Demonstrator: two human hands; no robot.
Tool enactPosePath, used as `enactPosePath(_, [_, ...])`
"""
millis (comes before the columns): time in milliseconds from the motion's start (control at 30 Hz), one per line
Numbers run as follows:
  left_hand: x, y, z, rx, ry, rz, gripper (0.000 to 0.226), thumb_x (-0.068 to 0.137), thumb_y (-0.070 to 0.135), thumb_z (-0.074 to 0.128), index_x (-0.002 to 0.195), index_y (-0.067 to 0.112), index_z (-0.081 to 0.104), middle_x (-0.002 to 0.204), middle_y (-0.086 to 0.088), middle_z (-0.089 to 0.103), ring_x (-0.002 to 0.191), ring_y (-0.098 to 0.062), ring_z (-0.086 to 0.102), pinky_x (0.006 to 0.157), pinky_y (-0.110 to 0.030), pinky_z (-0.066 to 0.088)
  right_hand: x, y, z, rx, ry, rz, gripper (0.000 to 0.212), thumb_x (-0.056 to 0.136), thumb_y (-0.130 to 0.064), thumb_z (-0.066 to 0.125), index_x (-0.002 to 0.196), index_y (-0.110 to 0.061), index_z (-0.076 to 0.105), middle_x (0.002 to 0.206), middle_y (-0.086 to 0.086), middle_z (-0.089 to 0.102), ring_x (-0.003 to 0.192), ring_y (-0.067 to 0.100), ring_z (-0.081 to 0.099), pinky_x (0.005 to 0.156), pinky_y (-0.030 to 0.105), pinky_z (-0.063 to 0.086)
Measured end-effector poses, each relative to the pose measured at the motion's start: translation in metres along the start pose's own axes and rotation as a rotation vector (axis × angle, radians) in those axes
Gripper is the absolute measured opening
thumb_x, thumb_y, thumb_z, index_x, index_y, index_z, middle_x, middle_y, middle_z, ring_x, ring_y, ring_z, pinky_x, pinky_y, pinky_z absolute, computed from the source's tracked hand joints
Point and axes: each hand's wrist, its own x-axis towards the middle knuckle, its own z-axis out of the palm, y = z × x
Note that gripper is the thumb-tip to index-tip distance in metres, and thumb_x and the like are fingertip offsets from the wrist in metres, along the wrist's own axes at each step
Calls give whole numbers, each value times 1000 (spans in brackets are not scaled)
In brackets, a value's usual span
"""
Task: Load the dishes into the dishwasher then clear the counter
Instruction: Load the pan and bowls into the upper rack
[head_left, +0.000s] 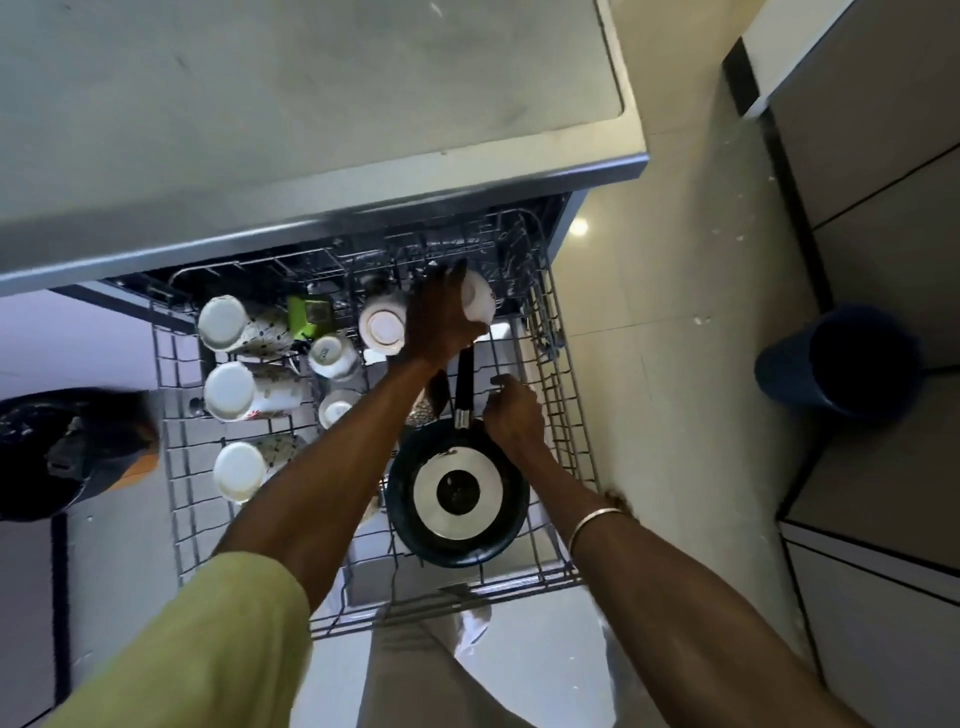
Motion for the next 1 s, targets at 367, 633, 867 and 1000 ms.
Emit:
enactPosePath(367, [41, -8, 34, -2, 14, -41, 107, 62, 41, 88, 151, 15, 33, 137, -17, 50, 125, -33, 48, 102, -40, 43, 22, 6, 7, -116, 95, -160, 37, 80, -1, 59, 116, -6, 62, 108, 18, 62, 94, 32, 63, 66, 33, 51])
enactPosePath(633, [42, -18, 39, -44, -36, -88, 116, 63, 48, 85, 155, 18, 21, 144, -19, 43, 132, -37, 42, 105, -47, 41, 21, 7, 5, -150, 86, -163, 41, 82, -2, 56, 123, -10, 57, 117, 16, 59, 103, 33, 60, 77, 38, 54])
enactPosePath(867, [27, -8, 33, -106, -11, -71, 128, 63, 42, 89, 156, 12, 7, 155, -20, 28, 141, -38, 30, 113, -47, 31, 19, 7, -3, -84, 72, -218, 37, 84, 4, 49, 121, 0, 57, 101, 20, 64, 90, 33, 63, 70, 37, 53])
enactPosePath(1000, [1, -3, 17, -139, 55, -42, 118, 69, 38, 87, 156, 8, 12, 156, -22, 24, 143, -38, 25, 115, -45, 25, 8, 1, -9, -82, 37, -220, 39, 85, 2, 49, 123, -2, 57, 104, 20, 64, 91, 32, 63, 68, 29, 48])
